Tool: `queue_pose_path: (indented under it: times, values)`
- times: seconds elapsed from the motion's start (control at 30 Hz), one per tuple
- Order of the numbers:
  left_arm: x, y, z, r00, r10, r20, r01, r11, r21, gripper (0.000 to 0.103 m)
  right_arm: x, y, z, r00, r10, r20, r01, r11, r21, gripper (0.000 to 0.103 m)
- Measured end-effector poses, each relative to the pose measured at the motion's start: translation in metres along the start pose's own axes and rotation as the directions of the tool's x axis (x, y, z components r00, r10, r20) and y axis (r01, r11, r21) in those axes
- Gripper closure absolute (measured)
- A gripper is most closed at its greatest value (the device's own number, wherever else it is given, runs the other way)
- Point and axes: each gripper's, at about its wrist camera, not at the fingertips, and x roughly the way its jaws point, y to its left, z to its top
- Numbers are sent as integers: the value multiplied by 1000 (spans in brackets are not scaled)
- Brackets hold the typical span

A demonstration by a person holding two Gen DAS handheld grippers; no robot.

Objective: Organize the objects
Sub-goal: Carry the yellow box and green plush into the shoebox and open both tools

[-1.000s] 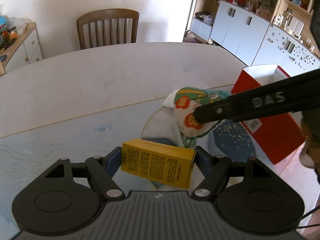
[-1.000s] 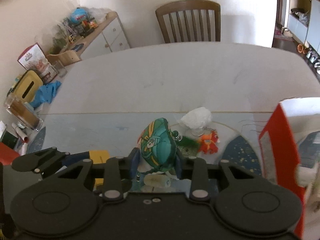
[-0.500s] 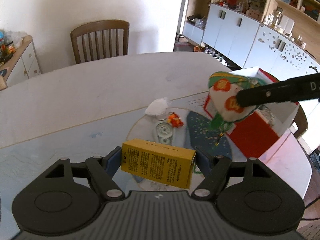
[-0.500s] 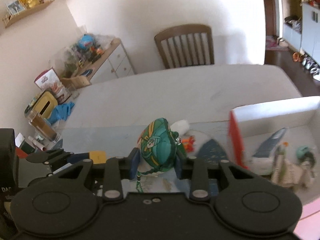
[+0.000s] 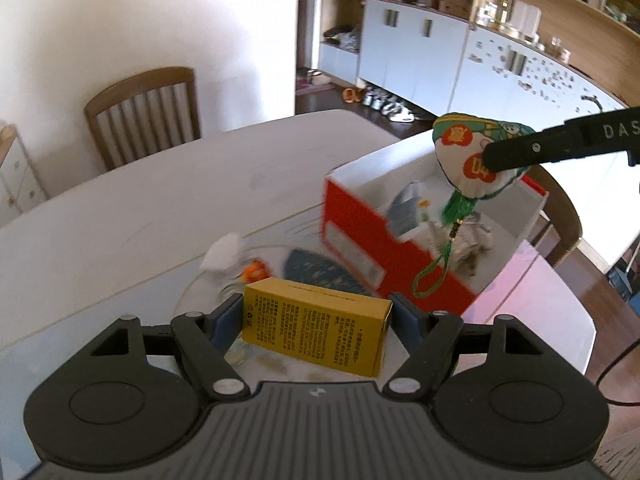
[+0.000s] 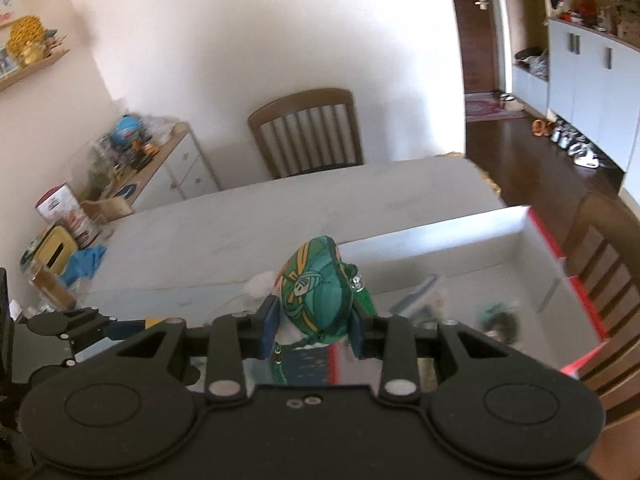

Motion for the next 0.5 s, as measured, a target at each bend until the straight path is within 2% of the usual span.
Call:
queue_pose_path:
  times: [0.5]
  values:
    - [56,-110,59,999,-36,-18,38,991,129,26,-22,-107,21,996,-68,55,66,997,41,69]
